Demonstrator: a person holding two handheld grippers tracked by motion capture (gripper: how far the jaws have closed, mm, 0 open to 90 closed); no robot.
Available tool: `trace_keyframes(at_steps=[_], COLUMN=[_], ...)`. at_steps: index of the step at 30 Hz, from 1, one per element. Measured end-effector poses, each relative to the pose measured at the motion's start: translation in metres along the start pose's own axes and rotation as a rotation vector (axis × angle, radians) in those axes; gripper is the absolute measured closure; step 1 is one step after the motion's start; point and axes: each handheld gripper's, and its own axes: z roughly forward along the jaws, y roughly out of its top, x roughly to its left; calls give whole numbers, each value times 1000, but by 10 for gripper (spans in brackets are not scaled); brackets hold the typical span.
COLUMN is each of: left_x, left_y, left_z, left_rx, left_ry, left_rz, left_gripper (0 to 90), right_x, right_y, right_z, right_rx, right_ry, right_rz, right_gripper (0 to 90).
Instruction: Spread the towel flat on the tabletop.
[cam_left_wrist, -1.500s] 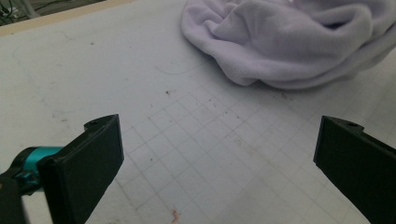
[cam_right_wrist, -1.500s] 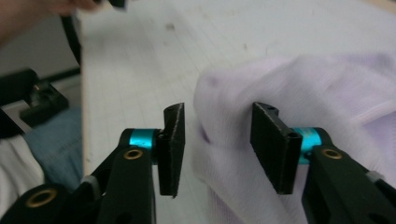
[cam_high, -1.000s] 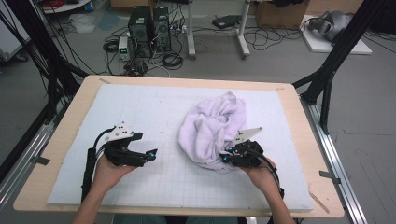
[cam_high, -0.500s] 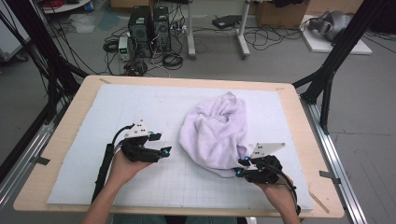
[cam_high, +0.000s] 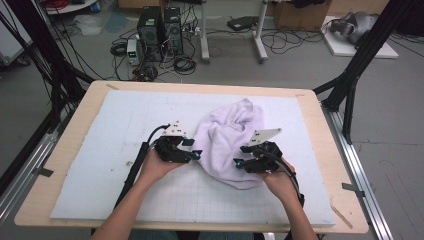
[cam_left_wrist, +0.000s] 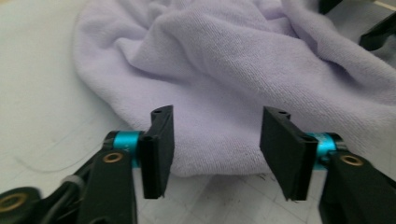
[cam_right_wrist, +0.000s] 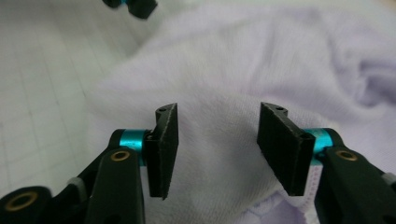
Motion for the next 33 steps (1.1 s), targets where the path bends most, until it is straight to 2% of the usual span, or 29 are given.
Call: trace_keyframes(at_steps=[2, 3, 4, 5, 6, 7, 8, 10, 11, 13, 16, 19, 21, 22, 24, 27, 29, 30, 31, 32, 33], left_x=[3, 4, 4, 4, 4, 3, 2, 1, 0, -2, -4, -5, -5, -5, -6, -9, -11, -11, -14, -14, -16], left_y=[-1, -4, -4, -6, -6, -8, -8, -8, -6, -5, -4, -3, -3, -3, -4, -7, -11, -11, -13, -13, -16], left_z=[9, 19, 19, 27, 27, 34, 37, 38, 39, 41, 40, 32, 21, 21, 6, -7, -18, -18, -30, -30, -38], left_rx=[27, 57, 57, 82, 82, 106, 114, 118, 124, 126, 136, 140, 125, 125, 111, 96, 86, 86, 84, 84, 70], left_ry=[-24, -36, -36, -37, -37, -35, -21, -11, -4, 2, 8, 22, 40, 40, 52, 73, 84, 84, 108, 108, 115], left_rz=[-4, -5, -5, -2, -2, 1, 4, 4, 6, 8, 26, 41, 48, 48, 47, 62, 68, 68, 82, 82, 82], left_gripper=[480, 487, 496, 510, 529, 549, 570, 647, 696, 761, 806, 830, 839, 840, 840, 841, 841, 841, 841, 841, 841], right_x=[-4, -4, -4, -5, -5, -6, -6, -6, -6, -6, -5, -4, -2, -2, 1, 4, 7, 9, 12, 12, 14], right_y=[-4, -10, -10, -20, -20, -33, -37, -44, -52, -55, -54, -51, -47, -47, -41, -36, -35, -34, -33, -33, -33], right_z=[6, 7, 7, 9, 9, 10, 10, 9, 8, 7, 7, 6, 3, 3, 0, -2, -5, -7, -8, -8, -10], right_rx=[26, 17, 17, 26, 26, 47, 47, 56, 38, 28, 24, 17, -3, -3, -24, -42, -65, -75, -78, -78, -83], right_ry=[16, 15, 15, 39, 39, 56, 63, 71, 74, 78, 81, 90, 108, 108, 103, 108, 121, 128, 129, 129, 136], right_rz=[1, -2, -2, 16, 16, 27, 31, 47, 60, 68, 69, 54, 48, 48, 31, 23, 21, 21, 17, 17, 14], right_gripper=[563, 591, 591, 721, 721, 813, 839, 848, 856, 857, 861, 868, 871, 871, 871, 871, 871, 871, 871, 871, 871])
